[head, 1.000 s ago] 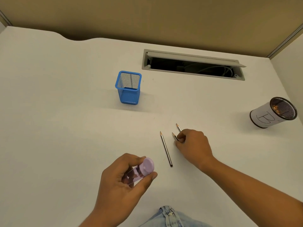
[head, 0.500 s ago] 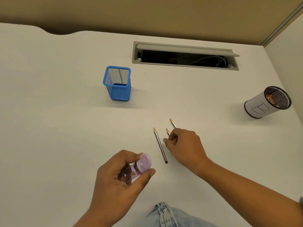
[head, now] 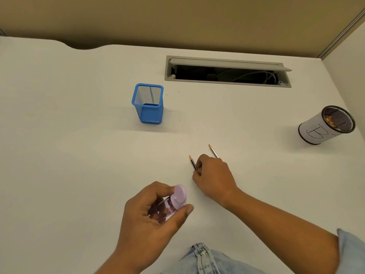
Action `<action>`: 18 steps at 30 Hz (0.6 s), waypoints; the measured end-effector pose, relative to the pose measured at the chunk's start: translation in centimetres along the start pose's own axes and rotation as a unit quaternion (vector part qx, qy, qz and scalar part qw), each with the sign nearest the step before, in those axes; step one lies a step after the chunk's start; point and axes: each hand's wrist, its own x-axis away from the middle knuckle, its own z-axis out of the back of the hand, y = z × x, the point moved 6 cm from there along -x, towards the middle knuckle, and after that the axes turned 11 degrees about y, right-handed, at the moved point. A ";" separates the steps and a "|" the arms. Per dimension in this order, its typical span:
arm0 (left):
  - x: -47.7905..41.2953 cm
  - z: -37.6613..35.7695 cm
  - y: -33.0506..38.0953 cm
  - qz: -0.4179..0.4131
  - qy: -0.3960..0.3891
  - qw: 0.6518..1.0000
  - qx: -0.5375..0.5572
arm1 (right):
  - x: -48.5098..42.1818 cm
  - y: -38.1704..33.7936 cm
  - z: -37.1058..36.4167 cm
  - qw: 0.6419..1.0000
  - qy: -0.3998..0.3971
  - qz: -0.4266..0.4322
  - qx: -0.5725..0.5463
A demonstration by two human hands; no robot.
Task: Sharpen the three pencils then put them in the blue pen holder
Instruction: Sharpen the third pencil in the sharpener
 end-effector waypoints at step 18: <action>1.7 2.3 0.8 0.096 0.009 0.992 0.082 | 11.0 -3.4 14.9 0.979 -0.037 0.132 -0.152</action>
